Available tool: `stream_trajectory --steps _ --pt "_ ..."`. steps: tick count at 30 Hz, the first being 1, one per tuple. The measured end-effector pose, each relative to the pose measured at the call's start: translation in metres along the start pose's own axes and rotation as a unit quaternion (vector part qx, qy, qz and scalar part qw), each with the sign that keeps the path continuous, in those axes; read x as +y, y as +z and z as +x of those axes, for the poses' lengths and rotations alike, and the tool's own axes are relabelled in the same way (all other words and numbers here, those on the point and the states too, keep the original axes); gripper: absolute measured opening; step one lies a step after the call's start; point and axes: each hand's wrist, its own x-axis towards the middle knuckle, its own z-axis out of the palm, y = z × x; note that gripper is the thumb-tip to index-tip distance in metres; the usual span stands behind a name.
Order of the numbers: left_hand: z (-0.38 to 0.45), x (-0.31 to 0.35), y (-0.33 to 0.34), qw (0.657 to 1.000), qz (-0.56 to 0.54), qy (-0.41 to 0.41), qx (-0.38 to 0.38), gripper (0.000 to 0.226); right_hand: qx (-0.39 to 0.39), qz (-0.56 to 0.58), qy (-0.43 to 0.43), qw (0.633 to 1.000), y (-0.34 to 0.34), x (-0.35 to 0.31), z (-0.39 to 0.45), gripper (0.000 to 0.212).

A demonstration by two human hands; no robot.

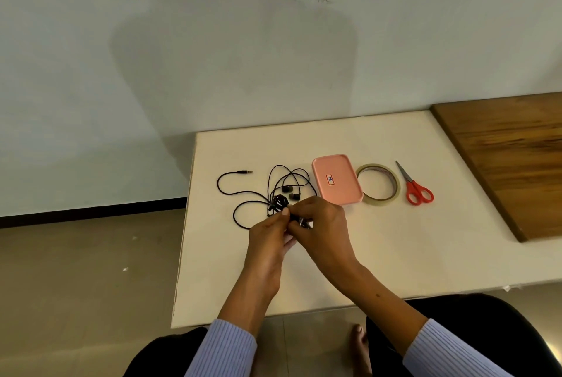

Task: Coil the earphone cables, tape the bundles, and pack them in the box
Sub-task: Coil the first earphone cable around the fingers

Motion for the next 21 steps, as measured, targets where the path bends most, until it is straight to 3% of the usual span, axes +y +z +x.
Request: stream_trajectory --steps 4,8,12,21 --pt "0.003 0.002 0.003 0.997 -0.083 0.002 0.002 0.027 -0.007 0.072 0.05 0.996 -0.005 0.0 0.005 0.023" --pt "0.005 0.004 0.004 0.993 -0.115 -0.01 0.009 0.024 -0.037 0.078 0.052 0.995 -0.01 0.001 0.007 0.027" --pt "0.004 0.003 0.005 0.993 -0.114 0.0 0.013 0.018 -0.012 0.049 0.024 0.998 -0.01 -0.002 0.004 0.027" --pt "0.006 0.003 0.007 0.983 -0.184 0.002 -0.008 0.025 -0.041 0.08 0.066 0.994 -0.01 -0.003 0.01 0.024"
